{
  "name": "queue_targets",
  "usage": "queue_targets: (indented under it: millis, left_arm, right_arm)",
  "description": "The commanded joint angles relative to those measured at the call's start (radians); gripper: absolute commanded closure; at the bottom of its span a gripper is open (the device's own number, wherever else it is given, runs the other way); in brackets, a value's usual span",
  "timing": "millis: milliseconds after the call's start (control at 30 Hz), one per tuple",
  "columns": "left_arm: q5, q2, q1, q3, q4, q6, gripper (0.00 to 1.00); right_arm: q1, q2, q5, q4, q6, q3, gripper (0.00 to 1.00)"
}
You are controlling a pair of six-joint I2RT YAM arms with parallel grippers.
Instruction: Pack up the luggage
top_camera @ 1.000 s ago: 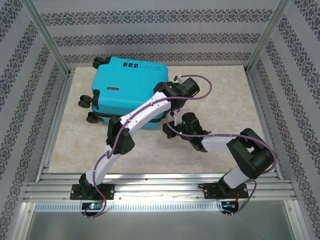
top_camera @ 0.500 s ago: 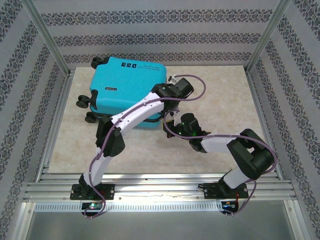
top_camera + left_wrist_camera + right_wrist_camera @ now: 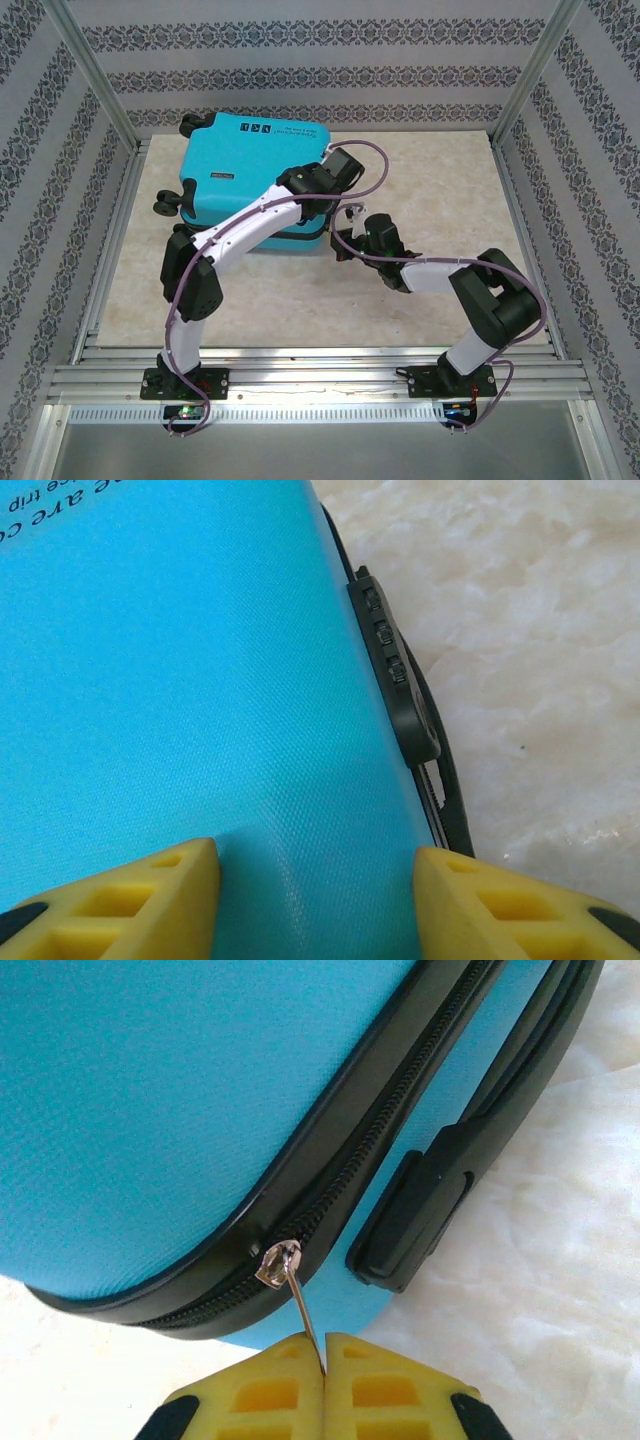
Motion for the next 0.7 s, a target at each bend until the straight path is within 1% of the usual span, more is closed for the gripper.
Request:
queue_targets:
  millis: [0,67,100,133,167,333,500,667]
  left_arm:
    - [0.125,-0.014,0.016,-0.113,-0.174,-0.016,0.48]
    - [0.146,-0.033,0.016,-0.149,-0.149,-0.010,0.48]
    - [0.156,-0.038,0.017,-0.166,-0.139,-0.006,0.49]
    - [0.162,-0.044,0.017,-0.181,-0.128,-0.001,0.49]
    - [0.169,-0.046,0.018,-0.196,-0.119,0.001,0.49]
    - [0.216,-0.060,0.022,-0.263,-0.078,0.005,0.50]
    - [0.247,-0.083,0.025,-0.332,-0.039,0.003,0.52]
    - [0.286,-0.118,0.027,-0.409,0.006,0.006,0.53]
  right_arm:
    - [-0.101,0.039,0.059,0.140,0.030,0.132,1.00]
    - [-0.121,0.075,0.015,0.144,0.026,0.172,1.00]
    - [-0.129,0.091,-0.041,0.178,0.015,0.181,1.00]
    - [-0.131,0.102,-0.060,0.208,0.016,0.184,1.00]
    - [-0.132,0.108,-0.070,0.196,0.007,0.200,1.00]
    - [-0.157,0.164,-0.081,0.143,-0.013,0.298,1.00]
    - [-0.183,0.254,-0.129,0.140,0.009,0.420,1.00]
    - [-0.196,0.272,-0.137,0.144,0.017,0.457,1.00]
